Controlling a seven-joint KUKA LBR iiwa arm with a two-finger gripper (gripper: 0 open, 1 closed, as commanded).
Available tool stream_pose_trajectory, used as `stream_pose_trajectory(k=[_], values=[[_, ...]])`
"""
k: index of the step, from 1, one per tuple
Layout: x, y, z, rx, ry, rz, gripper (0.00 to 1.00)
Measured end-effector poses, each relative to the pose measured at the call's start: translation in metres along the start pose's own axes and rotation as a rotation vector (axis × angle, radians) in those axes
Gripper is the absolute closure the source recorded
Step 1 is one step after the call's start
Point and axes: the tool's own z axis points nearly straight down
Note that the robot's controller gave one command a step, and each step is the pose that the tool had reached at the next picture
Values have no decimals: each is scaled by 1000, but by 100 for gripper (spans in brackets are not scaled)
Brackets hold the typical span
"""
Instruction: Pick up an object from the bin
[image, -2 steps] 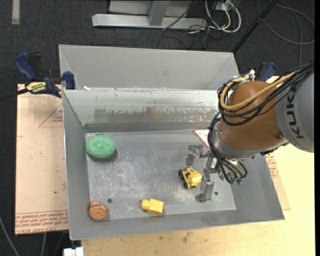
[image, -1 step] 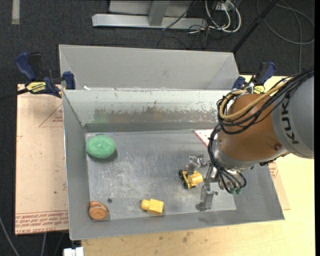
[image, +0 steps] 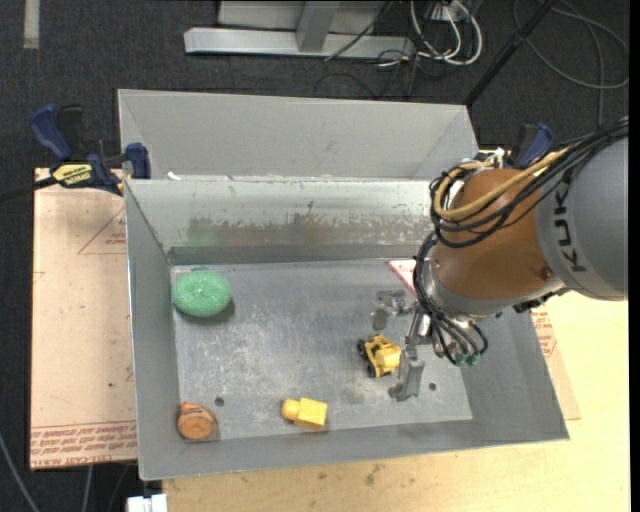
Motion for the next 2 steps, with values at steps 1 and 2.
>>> stream_pose_trajectory(k=[1,2], values=[[-33,-26,23,-1,-2,35,0],[-29,-28,60,1,0,38,0]])
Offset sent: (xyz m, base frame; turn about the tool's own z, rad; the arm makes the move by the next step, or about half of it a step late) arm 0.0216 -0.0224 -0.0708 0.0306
